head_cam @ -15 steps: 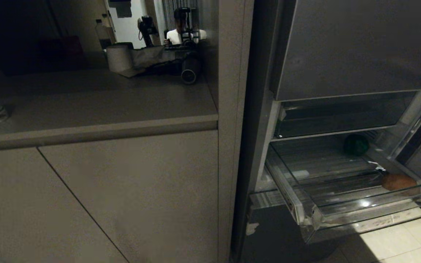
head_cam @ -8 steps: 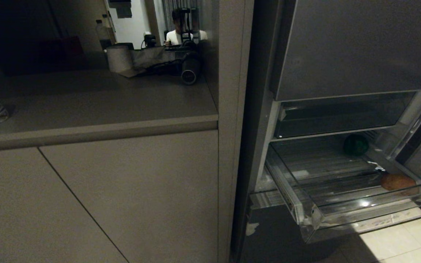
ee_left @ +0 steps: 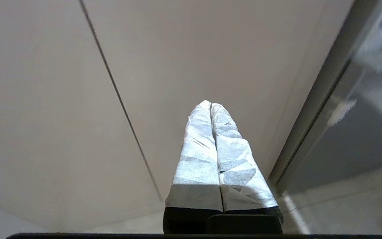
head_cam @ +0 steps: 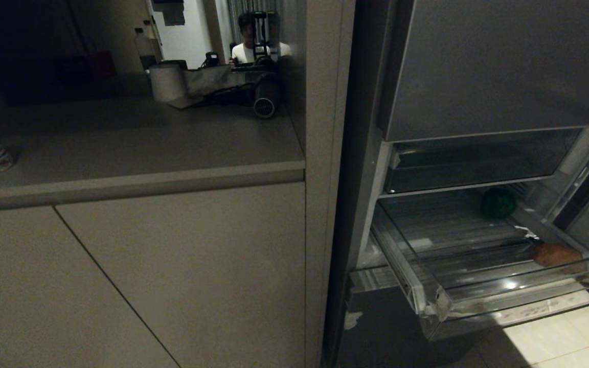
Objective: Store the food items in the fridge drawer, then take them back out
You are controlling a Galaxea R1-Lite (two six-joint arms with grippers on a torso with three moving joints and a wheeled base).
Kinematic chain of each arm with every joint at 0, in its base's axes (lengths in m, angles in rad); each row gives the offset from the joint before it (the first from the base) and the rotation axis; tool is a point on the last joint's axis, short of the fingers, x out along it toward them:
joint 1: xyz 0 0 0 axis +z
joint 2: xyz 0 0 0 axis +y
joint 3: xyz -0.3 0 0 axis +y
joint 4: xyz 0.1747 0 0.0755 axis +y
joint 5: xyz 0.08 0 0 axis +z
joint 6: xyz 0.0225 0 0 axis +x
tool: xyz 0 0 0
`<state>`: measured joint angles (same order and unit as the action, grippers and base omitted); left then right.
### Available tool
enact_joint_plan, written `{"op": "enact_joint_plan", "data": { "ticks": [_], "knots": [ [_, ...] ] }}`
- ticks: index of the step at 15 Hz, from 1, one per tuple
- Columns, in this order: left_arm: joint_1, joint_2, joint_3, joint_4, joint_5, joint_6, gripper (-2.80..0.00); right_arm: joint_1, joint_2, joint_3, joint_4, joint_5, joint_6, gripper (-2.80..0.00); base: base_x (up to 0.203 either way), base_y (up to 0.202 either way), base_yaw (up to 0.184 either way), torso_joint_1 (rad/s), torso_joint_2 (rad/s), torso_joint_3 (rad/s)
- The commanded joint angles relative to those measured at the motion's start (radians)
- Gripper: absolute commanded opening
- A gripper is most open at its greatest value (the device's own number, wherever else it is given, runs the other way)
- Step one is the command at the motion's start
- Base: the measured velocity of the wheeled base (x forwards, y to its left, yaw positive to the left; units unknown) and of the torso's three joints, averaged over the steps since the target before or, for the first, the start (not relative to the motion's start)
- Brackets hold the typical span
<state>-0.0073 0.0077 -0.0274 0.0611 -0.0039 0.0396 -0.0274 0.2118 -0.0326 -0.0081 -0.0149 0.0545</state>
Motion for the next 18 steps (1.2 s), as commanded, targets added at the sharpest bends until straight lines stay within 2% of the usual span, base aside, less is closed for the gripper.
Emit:
{"op": "enact_joint_plan", "data": {
  "ticks": [1,4,9,13,18],
  "knots": [
    [0.0,-0.006,0.001,0.003,0.009,-0.036,-2.8,-0.008,0.168,-0.157,0.052,0.004,0.054,-2.8,0.0,0.0,0.0,0.0,0.0,0.0],
    [0.001,-0.005,0.001,0.003,0.009,-0.038,-2.8,-0.01,0.383,-0.316,0.169,0.048,0.097,-2.8,0.0,0.0,0.0,0.0,0.0,0.0],
    [0.0,-0.006,0.001,0.003,0.009,-0.038,-2.8,-0.009,0.727,-0.42,0.204,0.13,0.102,-2.8,0.0,0.0,0.0,0.0,0.0,0.0],
    [0.0,-0.006,0.001,0.003,0.009,-0.039,-2.8,-0.008,0.945,-0.469,0.193,0.162,0.031,-2.8,0.0,0.0,0.0,0.0,0.0,0.0],
    [0.0,-0.006,0.001,0.003,0.009,-0.038,-2.8,-0.008,1.197,-0.515,0.065,0.165,0.013,-2.8,0.0,0.0,0.0,0.0,0.0,0.0]
  ]
}}
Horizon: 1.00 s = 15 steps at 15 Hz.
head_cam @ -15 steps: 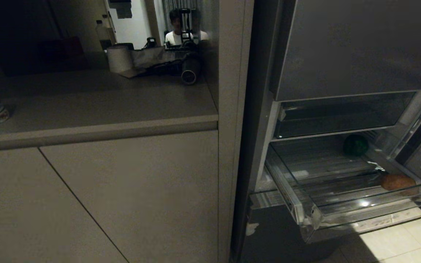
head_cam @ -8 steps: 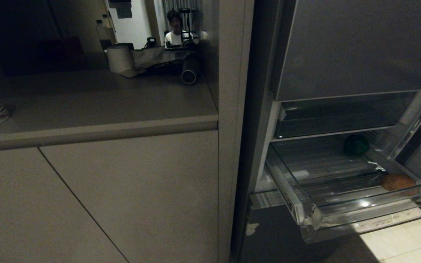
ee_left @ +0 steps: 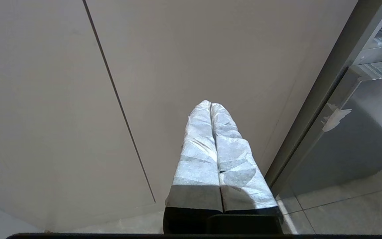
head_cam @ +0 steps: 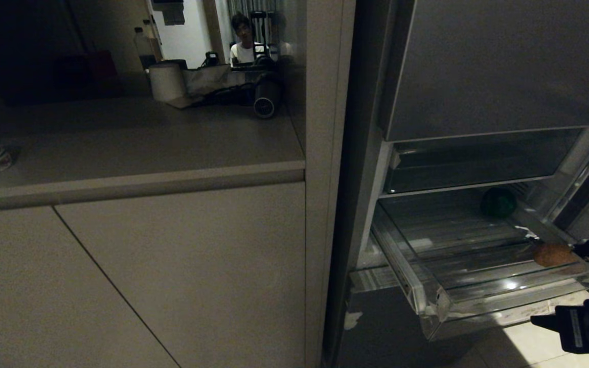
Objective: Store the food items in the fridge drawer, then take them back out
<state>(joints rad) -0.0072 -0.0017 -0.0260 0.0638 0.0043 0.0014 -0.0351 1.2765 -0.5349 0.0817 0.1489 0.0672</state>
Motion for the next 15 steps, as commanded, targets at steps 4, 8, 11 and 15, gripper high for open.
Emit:
{"op": "enact_joint_plan", "data": {
  "ticks": [4,8,11,15],
  "knots": [
    [0.0,0.003,0.0,0.001,0.0,0.0,-2.8,0.0,0.293,-0.104,-0.11,0.0,-0.007,-2.8,0.0,0.0,0.0,0.0,0.0,0.0],
    [0.0,0.003,0.0,0.001,0.0,0.0,-2.8,0.0,0.403,-0.186,-0.138,0.003,-0.018,-2.8,0.0,0.0,0.0,0.0,0.0,0.0],
    [0.0,0.003,0.0,0.001,0.0,0.0,-2.8,0.0,0.5,-0.194,-0.354,0.015,-0.02,-2.8,0.0,0.0,0.0,0.0,0.0,0.0],
    [0.0,0.003,0.0,0.001,0.0,0.0,-2.8,0.003,0.645,-0.273,-0.525,0.09,-0.014,-2.8,0.0,0.0,0.0,0.0,0.0,0.0]
  ]
}}
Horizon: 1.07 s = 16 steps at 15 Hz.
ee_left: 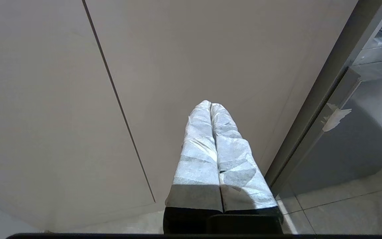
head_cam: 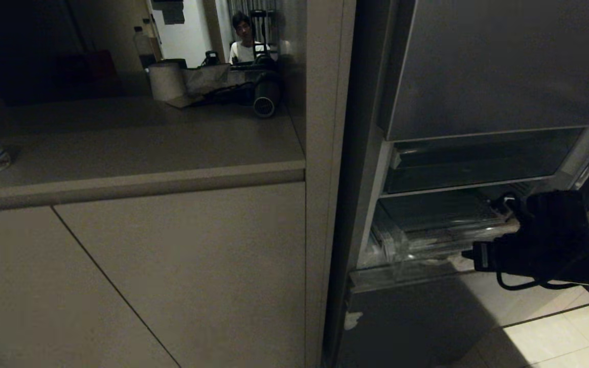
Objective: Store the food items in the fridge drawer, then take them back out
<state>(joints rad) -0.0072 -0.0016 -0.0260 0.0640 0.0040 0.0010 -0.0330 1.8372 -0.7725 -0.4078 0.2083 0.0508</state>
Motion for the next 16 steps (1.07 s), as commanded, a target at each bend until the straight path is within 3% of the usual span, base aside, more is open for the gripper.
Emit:
{"op": "enact_joint_plan", "data": {
  "ticks": [1,10,16],
  "knots": [
    [0.0,0.003,0.0,0.0,0.001,0.0,-2.8,0.002,0.109,-0.062,-0.061,0.055,0.007,-2.8,0.0,0.0,0.0,0.0,0.0,0.0],
    [0.0,0.003,0.0,0.0,0.001,0.001,-2.8,0.002,0.146,-0.077,-0.218,0.071,0.01,-2.8,0.0,0.0,0.0,0.0,0.0,0.0],
    [0.0,0.003,0.0,0.0,0.001,0.0,-2.8,0.023,0.196,-0.036,-0.422,0.089,0.017,-2.8,0.0,0.0,0.0,0.0,0.0,0.0]
  ]
}}
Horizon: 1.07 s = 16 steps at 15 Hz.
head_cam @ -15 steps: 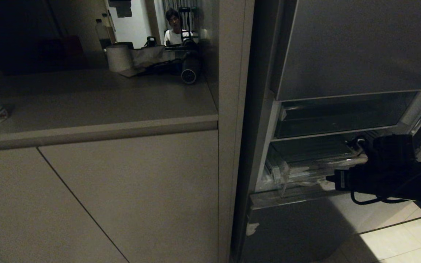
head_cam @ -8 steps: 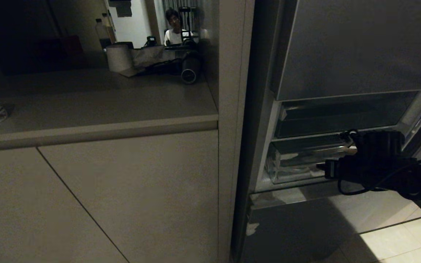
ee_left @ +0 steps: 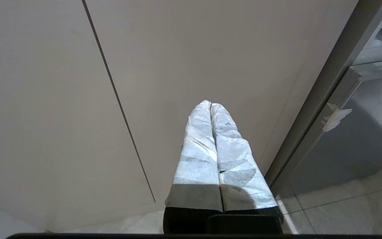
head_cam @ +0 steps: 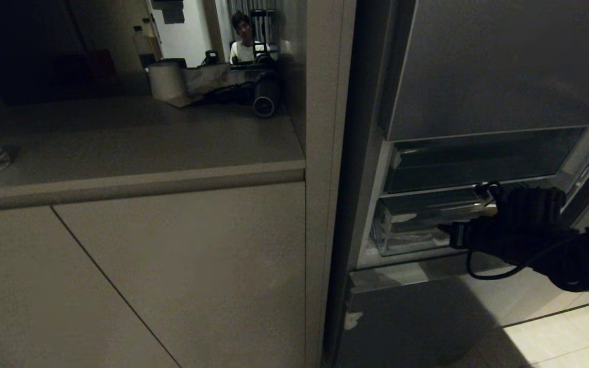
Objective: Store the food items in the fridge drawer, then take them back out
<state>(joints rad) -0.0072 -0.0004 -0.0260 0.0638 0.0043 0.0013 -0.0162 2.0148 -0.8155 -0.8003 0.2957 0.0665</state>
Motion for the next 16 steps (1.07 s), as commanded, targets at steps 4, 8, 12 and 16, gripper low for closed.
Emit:
{"op": "enact_joint_plan", "data": {
  "ticks": [4,8,12,16],
  "knots": [
    [0.0,0.002,0.0,0.001,0.0,0.0,-2.8,0.017,0.099,-0.002,-0.171,0.001,0.018,-2.8,0.0,0.0,0.0,0.0,0.0,0.0],
    [0.001,0.002,0.0,0.001,0.0,0.0,-2.8,0.038,0.031,0.052,-0.204,-0.002,0.042,-2.8,0.0,0.0,0.0,0.0,0.0,0.0],
    [0.0,0.002,0.0,0.001,0.0,0.0,-2.8,0.038,-0.145,0.21,-0.202,-0.001,0.038,-2.8,0.0,0.0,0.0,0.0,0.0,0.0],
    [0.001,0.002,0.0,0.001,0.0,0.0,-2.8,0.038,-0.374,0.426,-0.201,-0.006,0.038,-2.8,0.0,0.0,0.0,0.0,0.0,0.0]
  ]
}}
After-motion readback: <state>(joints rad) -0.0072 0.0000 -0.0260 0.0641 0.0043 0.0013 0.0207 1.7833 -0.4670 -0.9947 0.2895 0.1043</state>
